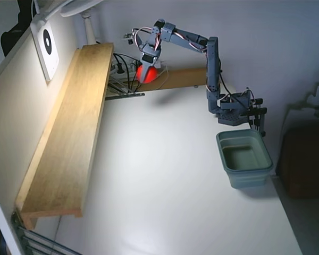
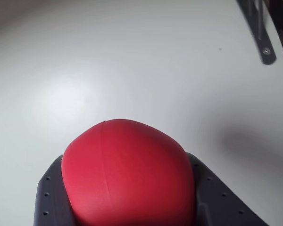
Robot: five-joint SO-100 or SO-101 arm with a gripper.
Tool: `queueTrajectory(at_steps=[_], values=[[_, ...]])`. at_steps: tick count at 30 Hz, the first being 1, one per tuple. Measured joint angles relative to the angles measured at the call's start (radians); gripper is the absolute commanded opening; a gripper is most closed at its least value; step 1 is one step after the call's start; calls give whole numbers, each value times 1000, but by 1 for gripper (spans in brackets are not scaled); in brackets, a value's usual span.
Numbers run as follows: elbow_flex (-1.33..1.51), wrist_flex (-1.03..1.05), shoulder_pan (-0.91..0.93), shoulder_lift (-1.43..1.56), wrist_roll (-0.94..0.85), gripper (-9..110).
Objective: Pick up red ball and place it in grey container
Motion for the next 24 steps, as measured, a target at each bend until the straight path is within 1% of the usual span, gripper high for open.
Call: queueTrajectory(at_steps=[24], values=[[0,0,-704,0,0,23]])
